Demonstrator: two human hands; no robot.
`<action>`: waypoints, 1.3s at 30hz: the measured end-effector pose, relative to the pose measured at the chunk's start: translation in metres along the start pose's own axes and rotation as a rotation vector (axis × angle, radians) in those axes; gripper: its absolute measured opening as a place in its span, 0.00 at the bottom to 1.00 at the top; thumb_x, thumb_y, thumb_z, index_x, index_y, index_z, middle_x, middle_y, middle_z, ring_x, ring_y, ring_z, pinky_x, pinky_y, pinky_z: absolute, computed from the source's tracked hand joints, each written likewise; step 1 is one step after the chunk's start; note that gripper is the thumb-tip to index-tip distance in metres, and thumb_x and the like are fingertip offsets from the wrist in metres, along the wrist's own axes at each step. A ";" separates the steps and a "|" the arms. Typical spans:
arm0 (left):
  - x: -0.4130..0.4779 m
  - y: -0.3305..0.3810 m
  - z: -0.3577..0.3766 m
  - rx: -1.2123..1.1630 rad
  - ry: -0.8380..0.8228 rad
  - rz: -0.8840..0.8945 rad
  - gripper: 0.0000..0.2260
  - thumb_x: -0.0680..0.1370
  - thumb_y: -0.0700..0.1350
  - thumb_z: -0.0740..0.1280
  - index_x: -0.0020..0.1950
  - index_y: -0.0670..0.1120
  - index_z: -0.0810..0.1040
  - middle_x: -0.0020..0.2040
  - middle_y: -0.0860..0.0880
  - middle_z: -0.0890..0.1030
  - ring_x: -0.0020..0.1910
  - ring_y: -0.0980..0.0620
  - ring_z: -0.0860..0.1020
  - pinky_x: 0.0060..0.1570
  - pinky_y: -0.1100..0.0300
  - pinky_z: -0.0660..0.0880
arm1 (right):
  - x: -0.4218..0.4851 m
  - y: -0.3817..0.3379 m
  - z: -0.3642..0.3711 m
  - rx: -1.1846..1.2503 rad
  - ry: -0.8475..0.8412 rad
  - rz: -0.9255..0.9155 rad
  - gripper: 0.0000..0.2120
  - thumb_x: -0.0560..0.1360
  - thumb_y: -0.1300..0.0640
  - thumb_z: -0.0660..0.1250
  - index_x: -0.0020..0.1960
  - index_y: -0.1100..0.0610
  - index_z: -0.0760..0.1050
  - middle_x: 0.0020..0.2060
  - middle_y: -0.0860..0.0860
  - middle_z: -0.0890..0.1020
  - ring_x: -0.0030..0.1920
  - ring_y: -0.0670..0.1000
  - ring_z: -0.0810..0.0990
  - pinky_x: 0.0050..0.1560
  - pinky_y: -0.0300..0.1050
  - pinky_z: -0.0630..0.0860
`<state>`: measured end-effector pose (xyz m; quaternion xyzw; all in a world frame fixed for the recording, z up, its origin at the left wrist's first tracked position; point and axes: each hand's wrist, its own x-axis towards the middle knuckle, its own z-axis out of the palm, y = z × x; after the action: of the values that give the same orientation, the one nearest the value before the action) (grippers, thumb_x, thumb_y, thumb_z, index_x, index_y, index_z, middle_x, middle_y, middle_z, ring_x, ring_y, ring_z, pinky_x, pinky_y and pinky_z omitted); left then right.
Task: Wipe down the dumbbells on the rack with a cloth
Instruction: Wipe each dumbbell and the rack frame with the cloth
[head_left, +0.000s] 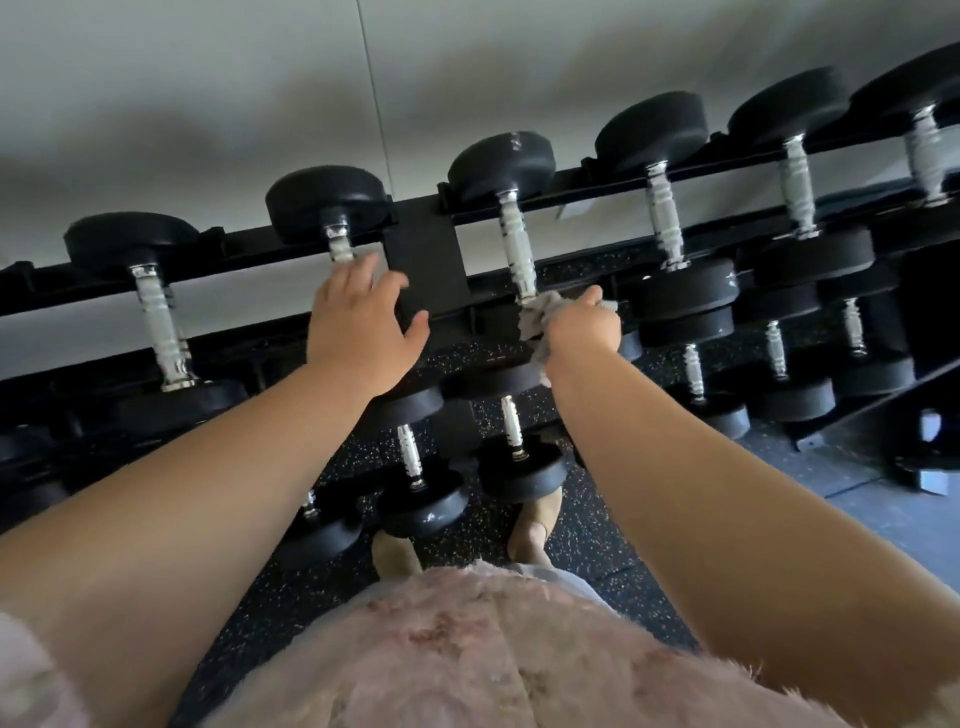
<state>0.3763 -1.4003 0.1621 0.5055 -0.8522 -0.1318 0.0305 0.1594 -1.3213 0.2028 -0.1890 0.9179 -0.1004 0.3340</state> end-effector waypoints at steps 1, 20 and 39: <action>0.003 0.003 0.001 0.035 -0.022 0.011 0.21 0.80 0.61 0.64 0.65 0.49 0.80 0.77 0.43 0.70 0.78 0.40 0.64 0.76 0.41 0.63 | 0.010 0.005 -0.006 0.040 -0.007 -0.011 0.30 0.83 0.58 0.65 0.81 0.59 0.57 0.78 0.63 0.56 0.70 0.58 0.72 0.41 0.42 0.72; 0.008 0.005 0.000 -0.105 -0.089 -0.098 0.07 0.77 0.52 0.71 0.42 0.51 0.82 0.60 0.52 0.84 0.81 0.48 0.65 0.70 0.41 0.72 | 0.005 0.029 0.008 -0.307 -0.060 -0.880 0.38 0.78 0.59 0.59 0.83 0.62 0.45 0.84 0.54 0.45 0.83 0.53 0.42 0.82 0.50 0.49; 0.005 0.007 -0.005 -0.124 -0.114 -0.145 0.07 0.79 0.54 0.67 0.45 0.53 0.80 0.63 0.55 0.82 0.81 0.52 0.62 0.73 0.44 0.66 | -0.005 0.014 -0.024 -0.110 -0.163 -0.832 0.06 0.80 0.43 0.69 0.49 0.43 0.75 0.41 0.40 0.80 0.40 0.41 0.79 0.38 0.36 0.76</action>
<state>0.3683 -1.4027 0.1678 0.5546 -0.8039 -0.2146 0.0033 0.1435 -1.3047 0.2197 -0.5681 0.7379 -0.1625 0.3260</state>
